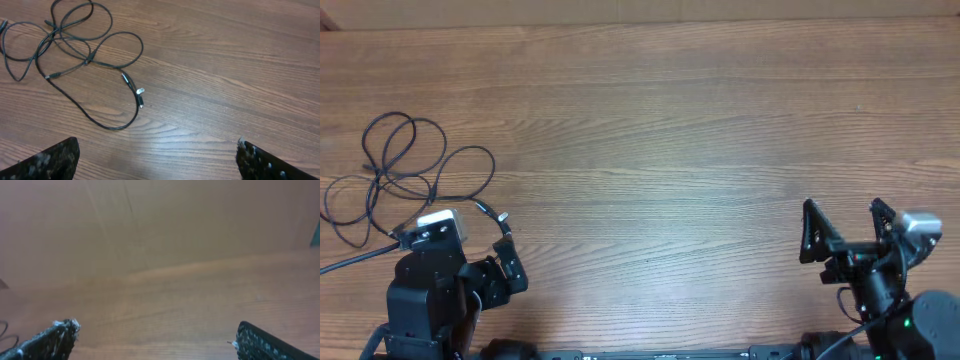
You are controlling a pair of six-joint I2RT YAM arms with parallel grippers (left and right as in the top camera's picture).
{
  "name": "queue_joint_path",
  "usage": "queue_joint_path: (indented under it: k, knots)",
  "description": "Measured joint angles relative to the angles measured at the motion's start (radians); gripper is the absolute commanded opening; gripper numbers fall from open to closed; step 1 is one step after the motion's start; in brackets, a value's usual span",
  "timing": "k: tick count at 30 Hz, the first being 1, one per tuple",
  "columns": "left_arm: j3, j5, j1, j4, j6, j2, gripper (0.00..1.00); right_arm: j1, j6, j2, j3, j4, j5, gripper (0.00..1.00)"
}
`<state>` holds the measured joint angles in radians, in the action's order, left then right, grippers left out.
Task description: Untangle cables
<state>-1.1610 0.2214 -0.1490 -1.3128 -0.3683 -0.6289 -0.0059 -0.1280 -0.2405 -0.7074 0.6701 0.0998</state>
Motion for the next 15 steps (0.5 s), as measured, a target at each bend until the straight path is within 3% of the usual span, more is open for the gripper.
queue_joint_path:
  k: [15]
  knots:
    - [0.004, 0.0, 0.0, 0.0, 0.0, 0.0, 1.0, 0.0, 0.002, 0.226, 0.465, -0.544, -0.003, 1.0]
